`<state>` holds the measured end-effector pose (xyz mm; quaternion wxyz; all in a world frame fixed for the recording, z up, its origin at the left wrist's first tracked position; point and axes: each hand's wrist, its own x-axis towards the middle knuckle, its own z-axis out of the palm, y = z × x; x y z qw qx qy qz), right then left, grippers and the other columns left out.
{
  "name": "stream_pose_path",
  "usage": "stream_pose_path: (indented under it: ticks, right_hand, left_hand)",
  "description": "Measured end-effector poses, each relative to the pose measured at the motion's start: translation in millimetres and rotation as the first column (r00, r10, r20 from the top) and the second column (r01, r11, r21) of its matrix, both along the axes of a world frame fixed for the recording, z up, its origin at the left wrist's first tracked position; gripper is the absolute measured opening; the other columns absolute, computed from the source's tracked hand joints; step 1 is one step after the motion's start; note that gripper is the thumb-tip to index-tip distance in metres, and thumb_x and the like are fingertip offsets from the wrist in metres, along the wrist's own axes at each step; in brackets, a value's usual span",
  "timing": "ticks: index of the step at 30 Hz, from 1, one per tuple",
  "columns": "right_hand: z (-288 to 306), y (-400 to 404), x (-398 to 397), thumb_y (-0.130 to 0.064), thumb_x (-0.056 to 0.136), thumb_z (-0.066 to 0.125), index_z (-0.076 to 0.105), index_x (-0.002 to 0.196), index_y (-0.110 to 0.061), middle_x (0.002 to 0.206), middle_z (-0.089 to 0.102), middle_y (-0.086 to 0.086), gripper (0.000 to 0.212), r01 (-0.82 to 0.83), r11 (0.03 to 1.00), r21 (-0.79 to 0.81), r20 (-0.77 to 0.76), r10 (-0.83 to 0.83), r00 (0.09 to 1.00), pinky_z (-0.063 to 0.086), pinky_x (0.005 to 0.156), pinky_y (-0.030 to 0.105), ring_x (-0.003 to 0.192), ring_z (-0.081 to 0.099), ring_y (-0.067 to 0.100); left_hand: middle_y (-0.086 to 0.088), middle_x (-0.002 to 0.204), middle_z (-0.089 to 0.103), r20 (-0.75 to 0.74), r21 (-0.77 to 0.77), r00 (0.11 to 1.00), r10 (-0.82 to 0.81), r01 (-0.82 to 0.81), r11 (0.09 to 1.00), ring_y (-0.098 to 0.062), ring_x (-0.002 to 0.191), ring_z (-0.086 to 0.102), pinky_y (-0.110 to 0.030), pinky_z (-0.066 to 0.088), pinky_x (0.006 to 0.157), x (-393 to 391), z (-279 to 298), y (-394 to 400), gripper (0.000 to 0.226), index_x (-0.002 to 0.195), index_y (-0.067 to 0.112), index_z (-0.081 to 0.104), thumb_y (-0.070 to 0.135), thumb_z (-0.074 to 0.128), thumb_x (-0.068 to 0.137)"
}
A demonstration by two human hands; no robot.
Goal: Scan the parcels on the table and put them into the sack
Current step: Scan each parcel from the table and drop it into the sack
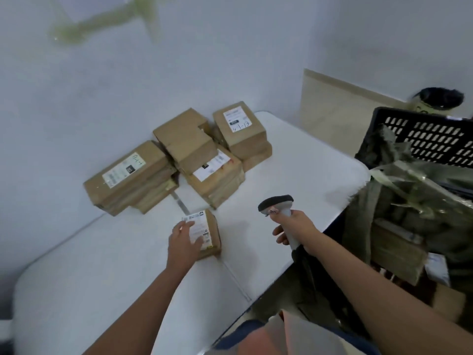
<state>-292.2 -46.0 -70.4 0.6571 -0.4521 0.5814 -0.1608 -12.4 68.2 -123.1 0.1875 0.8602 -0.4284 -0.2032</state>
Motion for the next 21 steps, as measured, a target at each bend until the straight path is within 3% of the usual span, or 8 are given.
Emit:
stream_pose_path:
  ticks: [2, 4, 6, 8, 10, 14, 17, 21]
  right_hand:
    - [2, 3, 20, -0.043, 0.091, 0.065, 0.06, 0.111, -0.005, 0.076, 0.07, 0.011, 0.044, -0.017, 1.0, -0.005, -0.007, 0.017, 1.0, 0.047, 0.048, 0.023, 0.051, 0.063, 0.019]
    - [4, 7, 37, -0.045, 0.091, 0.065, 0.061, 0.111, -0.006, 0.076, 0.071, 0.01, 0.044, -0.034, 0.999, -0.004, -0.016, 0.034, 0.999, 0.047, 0.048, 0.023, 0.052, 0.064, 0.02]
    - [6, 10, 49, -0.044, 0.091, 0.064, 0.061, 0.112, -0.006, 0.076, 0.071, 0.009, 0.044, -0.058, 0.998, -0.002, -0.031, 0.058, 0.998, 0.047, 0.049, 0.023, 0.054, 0.064, 0.02]
    - [8, 12, 57, -0.045, 0.092, 0.063, 0.06, 0.112, -0.006, 0.076, 0.072, 0.009, 0.044, -0.071, 0.997, -0.007, -0.047, 0.07, 0.996, 0.048, 0.05, 0.024, 0.055, 0.065, 0.02]
    - [10, 13, 63, -0.046, 0.092, 0.063, 0.06, 0.111, -0.006, 0.078, 0.072, 0.01, 0.045, -0.07, 0.997, -0.015, -0.064, 0.068, 0.996, 0.048, 0.05, 0.025, 0.055, 0.064, 0.02]
    - [11, 14, 74, -0.041, 0.093, 0.063, 0.058, 0.112, -0.004, 0.08, 0.072, 0.012, 0.042, -0.064, 0.998, -0.009, -0.115, 0.062, 0.991, 0.049, 0.051, 0.025, 0.056, 0.063, 0.02]
    - [9, 16, 79, -0.038, 0.093, 0.063, 0.058, 0.112, -0.002, 0.081, 0.072, 0.014, 0.041, -0.062, 0.998, -0.002, -0.138, 0.061, 0.989, 0.049, 0.052, 0.027, 0.057, 0.064, 0.021]
    - [8, 18, 84, -0.037, 0.093, 0.064, 0.059, 0.11, 0.0, 0.082, 0.071, 0.016, 0.041, -0.057, 0.998, -0.016, -0.147, 0.054, 0.988, 0.049, 0.05, 0.026, 0.054, 0.062, 0.02]
  left_hand:
    - [-0.019, 0.152, 0.027, -0.183, 0.081, 0.972, 0.15, -0.137, 0.987, -0.033, 0.139, 0.035, -0.039, 0.035, 0.109, 14, 2, 4, 0.069, 0.147, 0.006, 0.037, 0.029, 0.069, 0.09]
    - [-0.017, 0.157, 0.018, -0.348, 0.199, 0.883, 0.315, -0.258, 0.945, -0.034, 0.14, 0.032, -0.042, 0.037, 0.108, 19, -3, 2, 0.088, 0.154, 0.01, 0.023, 0.045, 0.069, 0.088]
    - [-0.014, 0.155, 0.027, -0.487, 0.284, 0.771, 0.41, -0.305, 0.909, -0.035, 0.134, 0.04, -0.046, 0.044, 0.103, 19, -10, -1, 0.097, 0.153, 0.014, 0.022, 0.053, 0.074, 0.081]
    - [-0.007, 0.148, 0.04, -0.625, 0.334, 0.636, 0.453, -0.307, 0.891, -0.029, 0.125, 0.046, -0.047, 0.047, 0.097, 18, -21, -2, 0.09, 0.146, 0.02, 0.03, 0.044, 0.082, 0.076]
    - [0.001, 0.141, 0.047, -0.713, 0.328, 0.564, 0.418, -0.259, 0.908, -0.024, 0.119, 0.048, -0.047, 0.044, 0.095, 13, -28, 0, 0.085, 0.139, 0.029, 0.033, 0.034, 0.086, 0.074]
    - [0.012, 0.123, 0.056, -0.819, 0.176, 0.546, 0.176, -0.053, 0.983, -0.013, 0.108, 0.053, -0.04, 0.039, 0.094, 15, -29, 1, 0.073, 0.129, 0.038, 0.035, 0.014, 0.082, 0.079]
    - [0.0, 0.151, 0.04, -0.761, 0.136, 0.633, 0.141, -0.058, 0.989, -0.022, 0.126, 0.047, -0.04, 0.042, 0.102, 29, -41, 0, 0.086, 0.149, 0.034, 0.028, 0.013, 0.078, 0.082]
    - [0.002, 0.16, 0.022, -0.75, 0.117, 0.647, 0.141, -0.081, 0.99, -0.025, 0.138, 0.035, -0.044, 0.04, 0.11, 24, -44, -2, 0.095, 0.154, 0.03, 0.021, 0.024, 0.081, 0.081]
